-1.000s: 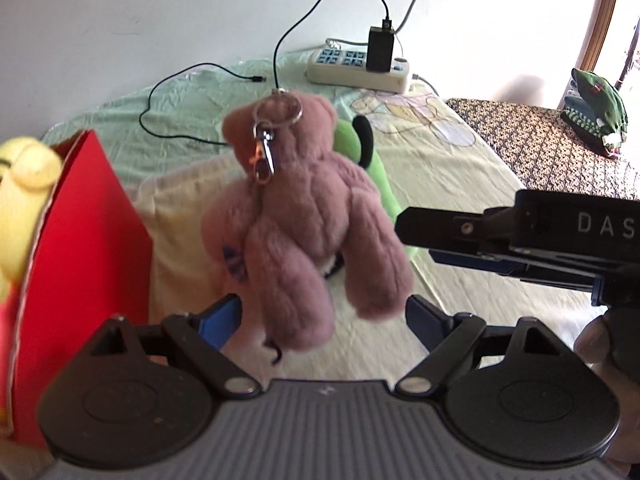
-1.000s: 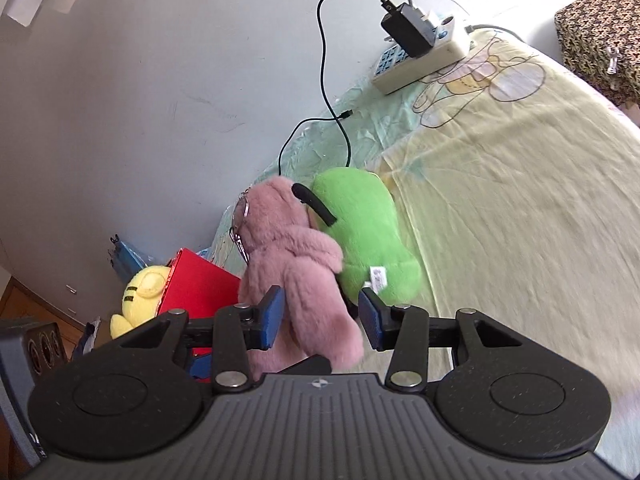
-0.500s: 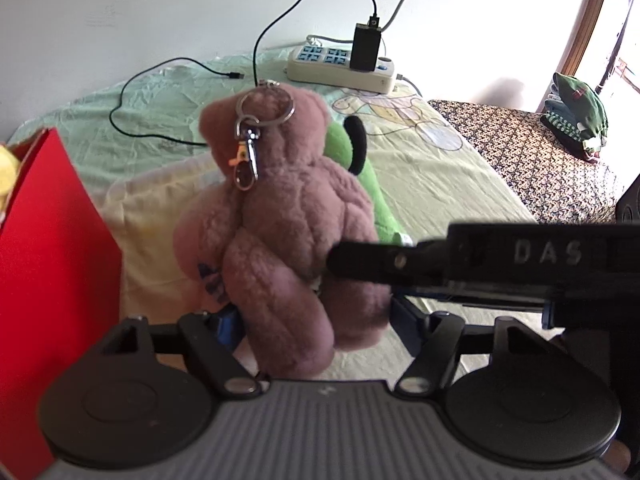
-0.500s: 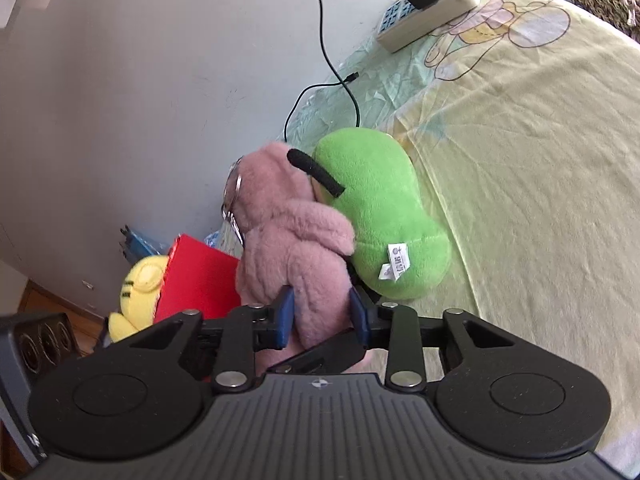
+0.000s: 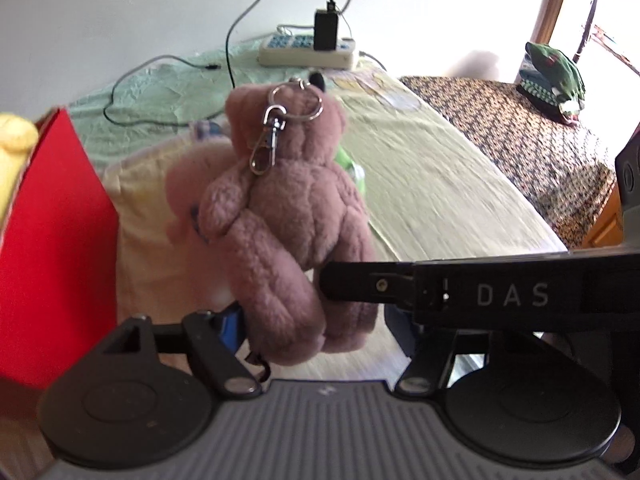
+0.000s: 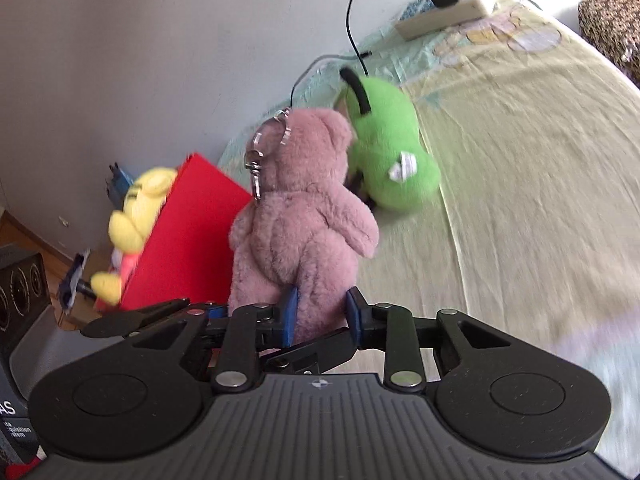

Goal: Organize objects
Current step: 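Grasp the pink teddy bear with the right gripper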

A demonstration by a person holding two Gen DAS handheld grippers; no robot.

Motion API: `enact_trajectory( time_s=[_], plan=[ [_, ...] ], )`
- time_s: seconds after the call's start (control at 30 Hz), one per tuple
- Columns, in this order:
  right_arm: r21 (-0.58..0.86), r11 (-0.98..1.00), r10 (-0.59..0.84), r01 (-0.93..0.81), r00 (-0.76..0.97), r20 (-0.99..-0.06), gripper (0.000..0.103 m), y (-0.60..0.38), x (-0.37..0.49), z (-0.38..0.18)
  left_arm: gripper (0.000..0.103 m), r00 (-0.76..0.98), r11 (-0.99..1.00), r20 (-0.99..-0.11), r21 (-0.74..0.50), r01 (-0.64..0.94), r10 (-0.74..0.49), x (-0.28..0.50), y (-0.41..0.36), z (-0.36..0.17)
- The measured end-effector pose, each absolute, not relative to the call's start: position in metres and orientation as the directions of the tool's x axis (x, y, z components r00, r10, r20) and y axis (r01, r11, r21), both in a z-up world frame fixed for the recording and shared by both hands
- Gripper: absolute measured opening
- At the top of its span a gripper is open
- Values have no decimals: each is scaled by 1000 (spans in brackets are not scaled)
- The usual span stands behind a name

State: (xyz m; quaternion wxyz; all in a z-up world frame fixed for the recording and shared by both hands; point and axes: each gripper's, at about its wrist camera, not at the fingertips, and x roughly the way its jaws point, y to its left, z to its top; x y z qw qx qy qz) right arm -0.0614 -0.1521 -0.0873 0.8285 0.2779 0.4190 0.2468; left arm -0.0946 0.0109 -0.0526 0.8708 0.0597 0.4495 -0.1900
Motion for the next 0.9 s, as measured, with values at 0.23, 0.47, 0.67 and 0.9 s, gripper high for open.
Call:
enact_trajectory(
  time_s=[0.23, 0.47, 0.67, 0.9],
  plan=[
    [680, 721, 659, -133, 433, -614, 29, -160, -94, -101, 67, 422, 908, -852, -134, 398, -310, -124, 5, -73],
    [701, 700, 680, -134, 425, -598, 38, -165, -94, -103, 85, 427, 933, -864, -121, 338, -267, -122, 24, -83],
    [723, 687, 654, -74, 496, -571, 52, -173, -75, -108, 95, 502, 948, -833, -77, 310, -232, -109, 30, -74],
    [763, 629, 733, -150, 441, -517, 40, -157, -58, -104, 96, 517, 933, -814, -82, 350, -265, -114, 19, -64]
  ],
)
